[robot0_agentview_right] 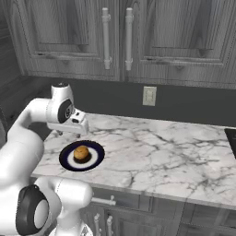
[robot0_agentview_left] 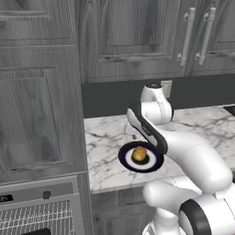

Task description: Place the potato on the bottom rack of the oven.

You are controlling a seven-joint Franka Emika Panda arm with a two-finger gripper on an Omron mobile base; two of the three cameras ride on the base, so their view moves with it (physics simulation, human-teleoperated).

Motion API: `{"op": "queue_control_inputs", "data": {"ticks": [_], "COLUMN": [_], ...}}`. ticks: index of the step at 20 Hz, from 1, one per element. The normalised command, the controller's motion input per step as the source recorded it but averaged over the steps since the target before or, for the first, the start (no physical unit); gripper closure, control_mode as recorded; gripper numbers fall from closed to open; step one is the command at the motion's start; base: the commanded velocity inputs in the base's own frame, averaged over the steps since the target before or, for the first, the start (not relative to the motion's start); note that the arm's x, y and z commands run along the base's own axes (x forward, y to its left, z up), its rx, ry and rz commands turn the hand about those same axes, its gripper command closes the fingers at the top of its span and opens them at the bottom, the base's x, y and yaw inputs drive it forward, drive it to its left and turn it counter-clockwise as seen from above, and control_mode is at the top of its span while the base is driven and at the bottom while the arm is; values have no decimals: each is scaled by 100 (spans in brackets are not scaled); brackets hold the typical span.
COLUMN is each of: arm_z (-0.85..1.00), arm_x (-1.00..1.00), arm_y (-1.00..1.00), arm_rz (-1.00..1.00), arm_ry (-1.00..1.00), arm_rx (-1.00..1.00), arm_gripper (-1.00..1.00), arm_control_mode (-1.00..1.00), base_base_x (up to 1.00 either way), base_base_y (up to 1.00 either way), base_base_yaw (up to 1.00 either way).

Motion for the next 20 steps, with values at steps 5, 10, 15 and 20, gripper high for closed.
{"op": "queue_control_inputs", "data": {"ticks": [5, 10, 15, 20], "arm_z": [-80, -45, -21, -3], "arm_x": [0, 1, 9, 12], "arm_y": [0, 0, 0, 0], "arm_rz": [0, 0, 0, 0], "arm_ry": [2, 0, 0, 0], "arm_rx": [0, 0, 0, 0], "arm_gripper": [-100, -100, -100, -100], "arm_control_mode": [-100, -100, -100, -100], "base_base_x": [0, 0, 0, 0], "base_base_y": [0, 0, 0, 0], "base_base_yaw": [0, 0, 0, 0]}}
